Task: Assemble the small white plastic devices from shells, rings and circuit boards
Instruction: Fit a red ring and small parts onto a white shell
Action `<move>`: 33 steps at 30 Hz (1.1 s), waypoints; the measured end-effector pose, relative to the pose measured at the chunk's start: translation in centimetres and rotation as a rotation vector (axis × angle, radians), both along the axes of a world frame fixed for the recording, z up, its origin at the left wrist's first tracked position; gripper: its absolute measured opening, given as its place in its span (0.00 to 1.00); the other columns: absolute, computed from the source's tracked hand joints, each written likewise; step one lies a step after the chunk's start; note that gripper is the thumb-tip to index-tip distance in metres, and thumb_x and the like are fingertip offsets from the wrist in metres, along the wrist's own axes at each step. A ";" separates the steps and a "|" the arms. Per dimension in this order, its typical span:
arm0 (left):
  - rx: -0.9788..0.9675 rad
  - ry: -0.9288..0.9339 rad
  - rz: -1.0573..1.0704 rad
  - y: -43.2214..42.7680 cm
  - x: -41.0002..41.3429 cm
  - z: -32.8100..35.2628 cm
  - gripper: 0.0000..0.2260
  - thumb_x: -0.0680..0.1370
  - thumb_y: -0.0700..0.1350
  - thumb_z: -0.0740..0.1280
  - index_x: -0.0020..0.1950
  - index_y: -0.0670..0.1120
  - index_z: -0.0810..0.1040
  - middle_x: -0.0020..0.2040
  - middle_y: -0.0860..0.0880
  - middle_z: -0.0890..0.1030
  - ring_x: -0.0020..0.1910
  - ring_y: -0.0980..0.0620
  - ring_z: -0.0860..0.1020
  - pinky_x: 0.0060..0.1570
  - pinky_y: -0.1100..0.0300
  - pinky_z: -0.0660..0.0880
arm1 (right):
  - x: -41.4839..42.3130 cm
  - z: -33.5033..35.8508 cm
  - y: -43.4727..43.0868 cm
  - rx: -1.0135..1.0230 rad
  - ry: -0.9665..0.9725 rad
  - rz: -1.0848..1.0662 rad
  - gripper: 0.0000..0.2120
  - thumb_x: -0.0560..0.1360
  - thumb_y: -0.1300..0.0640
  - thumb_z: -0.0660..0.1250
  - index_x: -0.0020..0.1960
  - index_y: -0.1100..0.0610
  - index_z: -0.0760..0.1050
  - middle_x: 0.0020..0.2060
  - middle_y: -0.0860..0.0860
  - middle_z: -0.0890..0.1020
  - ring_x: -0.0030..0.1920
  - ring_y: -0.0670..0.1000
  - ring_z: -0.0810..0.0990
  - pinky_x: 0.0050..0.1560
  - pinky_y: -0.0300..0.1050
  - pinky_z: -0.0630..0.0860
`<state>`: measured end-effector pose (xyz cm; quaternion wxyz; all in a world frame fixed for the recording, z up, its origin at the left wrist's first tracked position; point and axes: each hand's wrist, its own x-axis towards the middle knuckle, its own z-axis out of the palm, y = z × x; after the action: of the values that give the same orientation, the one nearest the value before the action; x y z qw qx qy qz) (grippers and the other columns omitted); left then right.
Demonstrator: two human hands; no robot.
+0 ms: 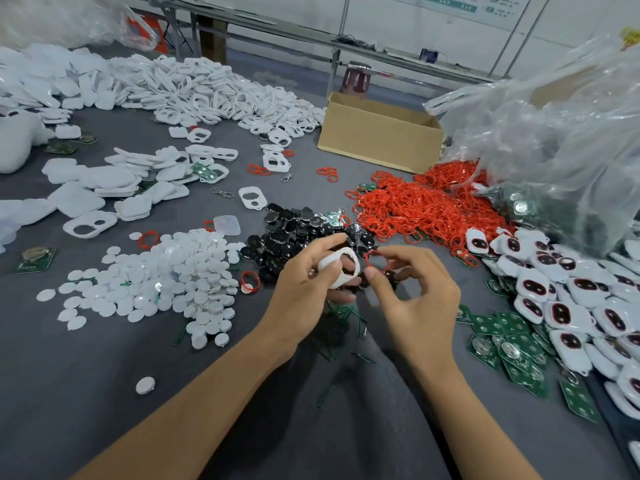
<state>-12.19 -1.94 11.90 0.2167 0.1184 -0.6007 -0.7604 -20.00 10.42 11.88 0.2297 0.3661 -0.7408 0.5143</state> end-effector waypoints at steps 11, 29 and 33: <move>0.239 0.029 -0.089 0.9 -0.1 -0.3 0.12 0.80 0.32 0.60 0.56 0.46 0.75 0.43 0.52 0.85 0.40 0.58 0.82 0.36 0.67 0.77 | 1.1 0.3 -1.3 -0.081 -0.216 0.095 0.16 0.64 0.65 0.75 0.45 0.48 0.80 0.40 0.44 0.81 0.39 0.42 0.78 0.40 0.33 0.71; 0.240 0.039 -0.134 0.7 0.0 -0.4 0.10 0.81 0.39 0.62 0.58 0.42 0.80 0.54 0.39 0.84 0.50 0.50 0.82 0.45 0.61 0.80 | 0.2 0.2 -0.7 -0.130 -0.396 0.289 0.17 0.61 0.72 0.77 0.40 0.52 0.81 0.40 0.49 0.80 0.37 0.49 0.77 0.39 0.49 0.74; 0.263 0.053 -0.164 0.7 -0.1 -0.3 0.12 0.82 0.39 0.59 0.62 0.39 0.78 0.57 0.37 0.82 0.56 0.44 0.82 0.51 0.57 0.81 | 0.3 0.3 -0.6 -0.132 -0.387 0.267 0.16 0.62 0.70 0.77 0.42 0.51 0.82 0.40 0.47 0.83 0.41 0.53 0.81 0.41 0.55 0.75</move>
<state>-12.25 -1.28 11.65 0.1522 0.0760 -0.4974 -0.8507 -19.69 9.85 12.14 0.0367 0.3395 -0.6810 0.6478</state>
